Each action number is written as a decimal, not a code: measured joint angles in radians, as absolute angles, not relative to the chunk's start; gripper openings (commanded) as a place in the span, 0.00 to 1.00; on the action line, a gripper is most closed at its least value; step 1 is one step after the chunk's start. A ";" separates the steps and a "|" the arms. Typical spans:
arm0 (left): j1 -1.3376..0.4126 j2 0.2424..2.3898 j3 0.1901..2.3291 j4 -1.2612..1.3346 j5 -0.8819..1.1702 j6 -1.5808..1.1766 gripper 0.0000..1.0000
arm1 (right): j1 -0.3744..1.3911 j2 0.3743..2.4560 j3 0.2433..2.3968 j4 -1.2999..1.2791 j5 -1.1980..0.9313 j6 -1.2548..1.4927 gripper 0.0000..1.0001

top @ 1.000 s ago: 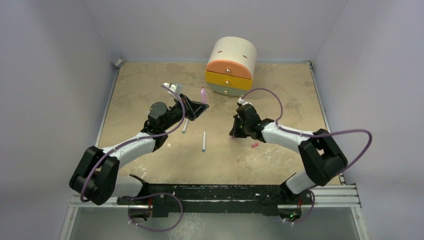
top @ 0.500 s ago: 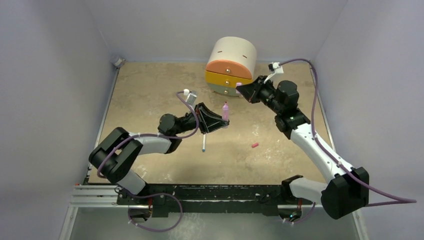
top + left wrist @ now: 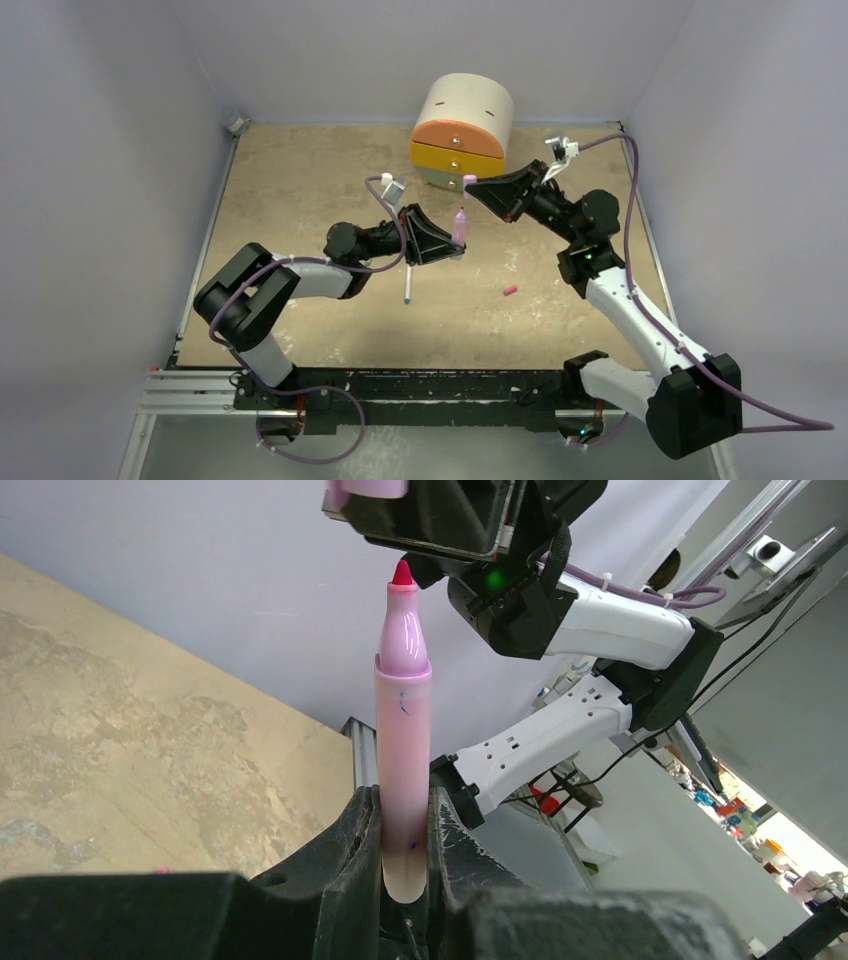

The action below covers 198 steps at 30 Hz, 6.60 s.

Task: Insert the pens into the pen caps

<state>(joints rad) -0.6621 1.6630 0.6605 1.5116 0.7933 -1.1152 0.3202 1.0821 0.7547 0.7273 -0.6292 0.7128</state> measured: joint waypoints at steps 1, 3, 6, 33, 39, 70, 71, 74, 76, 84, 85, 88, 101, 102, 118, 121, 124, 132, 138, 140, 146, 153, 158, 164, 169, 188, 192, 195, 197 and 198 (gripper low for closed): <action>-0.662 1.667 0.665 1.512 0.796 -1.115 0.00 | 0.320 1.074 0.752 0.741 -0.638 0.715 0.00; -0.662 1.674 0.674 1.512 0.800 -1.115 0.00 | 0.320 1.056 0.745 0.761 -0.651 0.717 0.00; -0.662 1.686 0.691 1.513 0.803 -1.115 0.00 | 0.320 1.039 0.744 0.773 -0.665 0.716 0.00; -0.671 1.713 0.749 1.515 0.837 -1.133 0.00 | 0.320 1.037 0.699 0.808 -0.696 0.708 0.00; -0.675 1.711 0.765 1.467 0.818 -1.032 0.00 | 0.318 1.022 0.648 0.846 -0.699 0.746 0.00; -0.688 1.706 0.839 1.450 0.817 -1.004 0.00 | 0.303 1.054 0.480 1.301 -0.623 0.962 0.00; -0.687 1.706 0.840 1.450 0.818 -1.005 0.00 | 0.303 1.054 0.477 1.308 -0.621 0.963 0.00; -0.684 1.706 0.840 1.449 0.834 -1.005 0.00 | 0.302 1.056 0.456 1.340 -0.618 0.973 0.00; -0.680 1.706 0.842 1.443 0.850 -1.005 0.00 | 0.302 1.061 0.441 1.369 -0.615 0.982 0.00; -0.661 1.720 0.893 1.412 0.921 -1.014 0.00 | 0.318 1.080 0.391 1.454 -0.553 0.992 0.00; -0.659 1.724 0.905 1.412 0.929 -1.015 0.00 | 0.325 1.082 0.386 1.466 -0.535 0.989 0.00; -0.653 1.736 0.930 1.412 0.950 -1.023 0.00 | 0.344 1.097 0.377 1.499 -0.494 0.978 0.00; -0.636 1.737 0.946 1.413 1.013 -1.029 0.00 | 0.389 1.105 0.356 1.564 -0.426 0.968 0.38; -0.636 1.735 0.944 1.412 1.011 -1.025 0.00 | 0.390 1.083 0.360 1.531 -0.420 0.967 0.49; -0.591 1.560 0.649 1.042 0.438 -0.777 0.00 | 0.316 0.709 0.411 0.908 -0.402 0.868 0.57; -0.589 1.510 0.715 0.676 0.222 -0.651 0.00 | 0.316 0.735 0.418 0.806 -0.402 0.814 0.57; -0.589 1.508 0.835 0.364 0.068 -0.561 0.00 | 0.316 0.767 0.418 0.717 -0.401 0.767 0.57; -0.588 1.545 0.906 -0.081 -0.161 -0.459 0.00 | 0.315 0.842 0.419 0.619 -0.390 0.688 0.56; -0.588 1.641 0.871 -0.164 -0.187 -0.448 0.00 | 0.315 0.883 0.419 0.619 -0.392 0.685 0.56; -0.588 1.647 0.868 -0.179 -0.187 -0.447 0.00 | 0.315 0.885 0.419 0.619 -0.393 0.683 0.56; -0.589 1.661 0.881 -0.185 -0.193 -0.426 0.07 | 0.315 0.897 0.418 0.607 -0.411 0.673 0.56; -0.589 1.665 0.889 -0.195 -0.198 -0.425 0.25 | 0.315 0.918 0.417 0.573 -0.413 0.638 0.54; -0.589 1.667 0.897 -0.206 -0.199 -0.425 0.34 | 0.315 0.976 0.417 0.546 -0.413 0.617 0.53; -0.595 1.664 0.913 -0.265 -0.219 -0.426 0.33 | 0.315 0.982 0.417 0.519 -0.413 0.606 0.53; -0.611 1.599 0.922 -0.314 -0.248 -0.430 0.35 | 0.315 0.982 0.417 0.505 -0.412 0.594 0.53; -0.883 1.593 0.984 -0.308 -0.474 -0.640 0.53 | 0.315 1.021 0.418 0.495 -0.382 0.567 0.48; -0.922 1.644 0.984 -0.319 -0.518 -0.700 0.56 | 0.315 1.029 0.418 0.493 -0.377 0.565 0.48; -0.928 1.679 0.984 -0.340 -0.554 -0.739 0.56 | 0.315 1.043 0.418 0.493 -0.374 0.564 0.47; -0.928 1.699 0.986 -0.361 -0.571 -0.752 0.52 | 0.315 1.052 0.418 0.493 -0.372 0.565 0.47; -0.927 1.709 0.986 -0.367 -0.574 -0.760 0.50 | 0.315 1.055 0.418 0.493 -0.372 0.565 0.47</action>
<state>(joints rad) -0.9272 1.7088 0.9863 -0.3672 -0.5743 -0.7605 0.3149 1.0550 0.4175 0.4927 -0.3717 0.5648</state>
